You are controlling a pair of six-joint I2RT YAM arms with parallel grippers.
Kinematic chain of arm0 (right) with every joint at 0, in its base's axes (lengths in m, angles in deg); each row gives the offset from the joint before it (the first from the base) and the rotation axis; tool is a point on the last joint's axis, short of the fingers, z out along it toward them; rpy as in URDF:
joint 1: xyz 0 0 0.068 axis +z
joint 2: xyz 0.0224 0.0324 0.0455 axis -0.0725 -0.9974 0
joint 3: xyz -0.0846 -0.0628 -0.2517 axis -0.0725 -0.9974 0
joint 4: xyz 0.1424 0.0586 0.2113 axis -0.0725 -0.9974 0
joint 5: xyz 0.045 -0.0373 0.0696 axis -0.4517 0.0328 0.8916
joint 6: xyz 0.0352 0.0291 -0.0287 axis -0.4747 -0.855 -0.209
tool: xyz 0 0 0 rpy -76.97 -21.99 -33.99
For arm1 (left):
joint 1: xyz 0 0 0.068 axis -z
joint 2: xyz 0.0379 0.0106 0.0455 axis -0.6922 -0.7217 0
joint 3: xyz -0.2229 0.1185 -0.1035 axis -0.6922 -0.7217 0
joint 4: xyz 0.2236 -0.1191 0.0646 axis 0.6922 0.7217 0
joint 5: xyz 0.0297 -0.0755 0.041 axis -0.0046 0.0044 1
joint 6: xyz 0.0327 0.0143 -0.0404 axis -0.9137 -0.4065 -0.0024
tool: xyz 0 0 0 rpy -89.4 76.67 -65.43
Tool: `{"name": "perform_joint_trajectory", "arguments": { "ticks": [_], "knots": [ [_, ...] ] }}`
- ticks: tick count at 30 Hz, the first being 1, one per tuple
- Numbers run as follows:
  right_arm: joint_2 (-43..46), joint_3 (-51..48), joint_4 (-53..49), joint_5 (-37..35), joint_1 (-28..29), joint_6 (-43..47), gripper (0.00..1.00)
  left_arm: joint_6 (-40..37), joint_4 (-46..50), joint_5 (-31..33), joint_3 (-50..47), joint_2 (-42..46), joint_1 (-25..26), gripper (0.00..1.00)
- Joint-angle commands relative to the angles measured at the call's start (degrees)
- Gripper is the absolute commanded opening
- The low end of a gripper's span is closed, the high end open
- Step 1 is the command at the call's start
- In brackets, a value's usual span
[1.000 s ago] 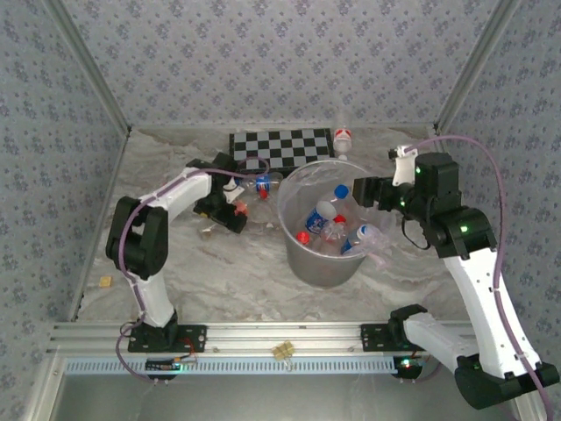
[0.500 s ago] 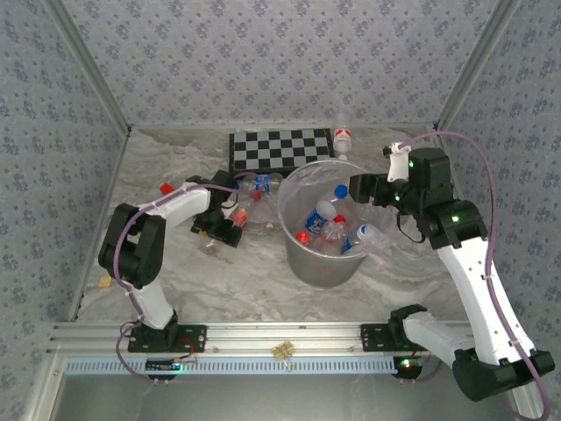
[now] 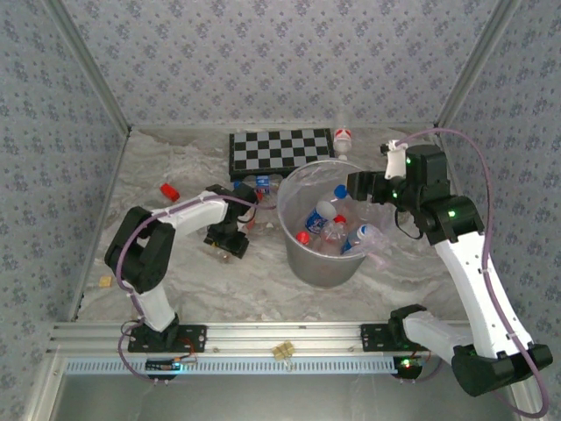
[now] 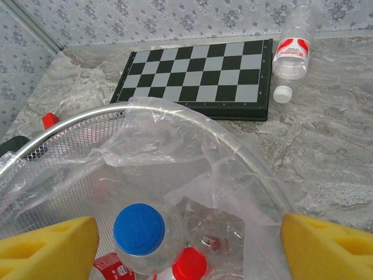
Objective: Put the plastic bottles in the bin
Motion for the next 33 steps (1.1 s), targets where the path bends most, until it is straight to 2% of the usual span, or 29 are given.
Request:
{"name": "perform_joint_trajectory", "arguments": {
  "ticks": [1, 6, 10, 18, 22, 24, 29, 31, 33],
  "knots": [
    [0.2, 2.0, 0.0, 0.5, -0.3, 0.6, 0.83, 1.8, 4.0, 1.3, 1.1, 2.3, 0.3, 0.62],
    [0.5, 2.7, -0.1, 0.6, -0.4, 0.5, 0.83, 2.6, 6.6, 2.2, 4.3, 4.9, 0.7, 0.53],
    [0.8, 3.6, 0.4, 1.7, -0.5, 0.0, 0.84, 4.0, 10.1, 5.5, 6.4, 8.9, 1.2, 0.51],
    [-2.3, 7.0, 8.7, 14.2, 0.1, -5.6, 0.86, 8.0, 9.8, 13.1, 7.4, 23.0, 1.2, 0.48],
    [-6.0, 10.4, 12.6, 17.4, 3.6, -7.3, 0.87, 8.9, 7.6, 14.0, 9.5, 30.9, 1.4, 0.43],
    [-8.5, 13.0, 13.2, 16.9, 6.6, -6.6, 0.89, 8.4, 4.3, 11.4, 9.3, 35.7, 1.6, 0.39],
    [-15.6, 20.2, 14.8, 15.4, 14.5, -5.2, 0.97, 8.5, -14.2, -8.8, 0.8, 47.6, 2.0, 0.36],
    [-18.2, 22.7, 16.1, 15.4, 16.9, -5.7, 1.0, 10.1, -18.8, -12.4, -1.7, 49.9, 2.4, 0.34],
    [-19.9, 24.0, 18.6, 16.0, 18.7, -6.4, 1.0, 10.7, -20.1, -13.5, -2.6, 50.4, 2.8, 0.3]
  ]
}}
